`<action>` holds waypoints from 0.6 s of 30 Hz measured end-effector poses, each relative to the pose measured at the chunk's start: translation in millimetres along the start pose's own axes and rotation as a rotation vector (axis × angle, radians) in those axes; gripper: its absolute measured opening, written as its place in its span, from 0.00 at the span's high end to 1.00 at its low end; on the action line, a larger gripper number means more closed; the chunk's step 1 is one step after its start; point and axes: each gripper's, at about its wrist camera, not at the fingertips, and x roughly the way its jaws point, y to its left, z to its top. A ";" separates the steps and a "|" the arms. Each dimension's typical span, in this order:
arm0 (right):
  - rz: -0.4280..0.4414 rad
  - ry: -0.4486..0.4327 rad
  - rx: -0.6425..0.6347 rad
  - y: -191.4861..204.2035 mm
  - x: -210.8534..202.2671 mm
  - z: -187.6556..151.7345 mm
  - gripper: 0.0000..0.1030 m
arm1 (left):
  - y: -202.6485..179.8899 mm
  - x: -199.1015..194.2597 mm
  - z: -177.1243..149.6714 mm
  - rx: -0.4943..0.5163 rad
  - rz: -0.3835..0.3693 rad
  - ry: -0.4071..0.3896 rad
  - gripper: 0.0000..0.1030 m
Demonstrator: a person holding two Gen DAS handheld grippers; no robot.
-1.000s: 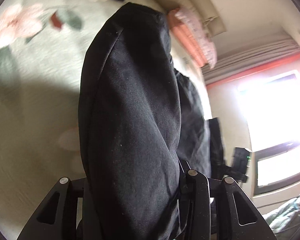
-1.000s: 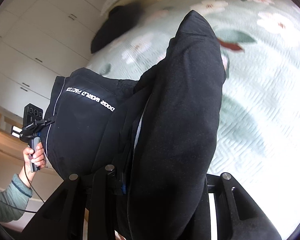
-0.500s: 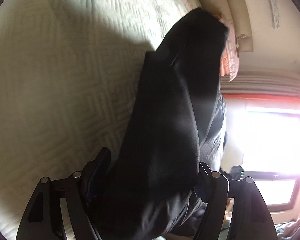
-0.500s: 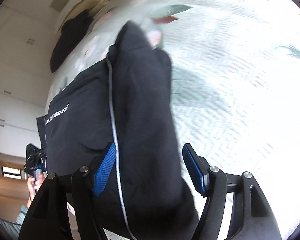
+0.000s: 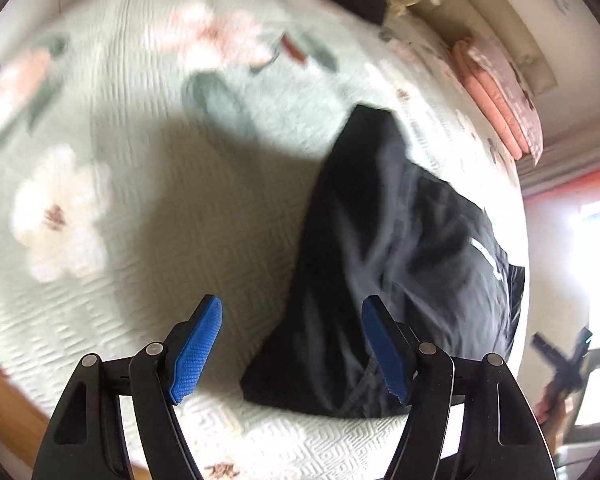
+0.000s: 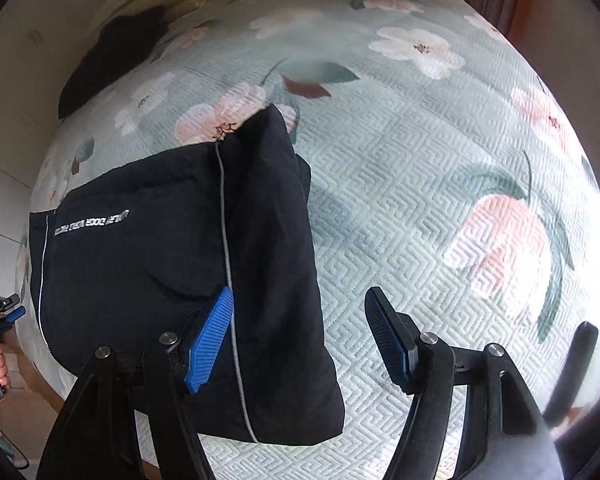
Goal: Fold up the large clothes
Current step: 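Release the folded bundle and open both grippers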
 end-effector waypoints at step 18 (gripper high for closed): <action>0.034 -0.147 -0.125 117.8 -245.9 -25.5 0.12 | -206.7 -219.2 -91.5 0.174 0.146 -0.303 0.27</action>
